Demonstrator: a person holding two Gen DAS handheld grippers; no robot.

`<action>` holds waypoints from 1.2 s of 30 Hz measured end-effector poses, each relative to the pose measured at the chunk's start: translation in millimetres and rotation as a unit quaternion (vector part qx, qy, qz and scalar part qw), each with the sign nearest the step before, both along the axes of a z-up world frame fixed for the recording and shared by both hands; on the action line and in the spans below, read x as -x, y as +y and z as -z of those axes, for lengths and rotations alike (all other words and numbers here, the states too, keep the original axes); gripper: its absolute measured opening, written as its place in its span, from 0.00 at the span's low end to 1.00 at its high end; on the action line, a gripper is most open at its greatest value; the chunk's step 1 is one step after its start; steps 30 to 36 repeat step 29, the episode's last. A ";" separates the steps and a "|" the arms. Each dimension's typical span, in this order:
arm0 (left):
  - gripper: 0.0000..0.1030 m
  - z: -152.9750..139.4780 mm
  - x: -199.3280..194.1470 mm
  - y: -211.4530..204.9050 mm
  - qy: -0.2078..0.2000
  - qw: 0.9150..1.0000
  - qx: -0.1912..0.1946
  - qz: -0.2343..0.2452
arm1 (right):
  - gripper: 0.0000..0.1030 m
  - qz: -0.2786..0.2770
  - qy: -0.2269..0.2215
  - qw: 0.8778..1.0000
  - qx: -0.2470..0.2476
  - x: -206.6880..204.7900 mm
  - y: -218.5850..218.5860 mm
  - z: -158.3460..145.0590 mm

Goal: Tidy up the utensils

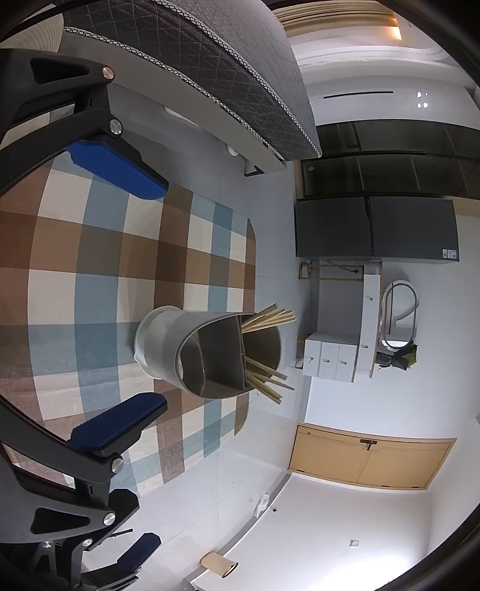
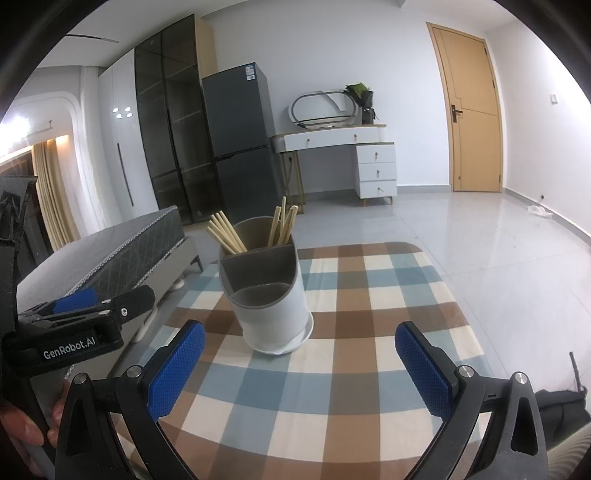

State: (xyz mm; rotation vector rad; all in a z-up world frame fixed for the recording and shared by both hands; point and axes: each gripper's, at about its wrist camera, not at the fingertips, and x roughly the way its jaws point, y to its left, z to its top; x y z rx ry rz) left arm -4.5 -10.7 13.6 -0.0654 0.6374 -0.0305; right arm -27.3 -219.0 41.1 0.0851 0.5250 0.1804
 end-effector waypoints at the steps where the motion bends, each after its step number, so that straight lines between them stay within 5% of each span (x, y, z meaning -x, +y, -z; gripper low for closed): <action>1: 0.99 -0.5 0.2 -0.1 -0.001 1.000 -0.001 -0.001 | 1.00 0.000 0.000 1.000 0.000 0.3 0.3 0.5; 36: 0.99 0.7 0.8 5.9 0.001 1.000 0.000 -0.024 | 1.00 0.003 0.011 1.000 0.007 -1.8 3.8 5.9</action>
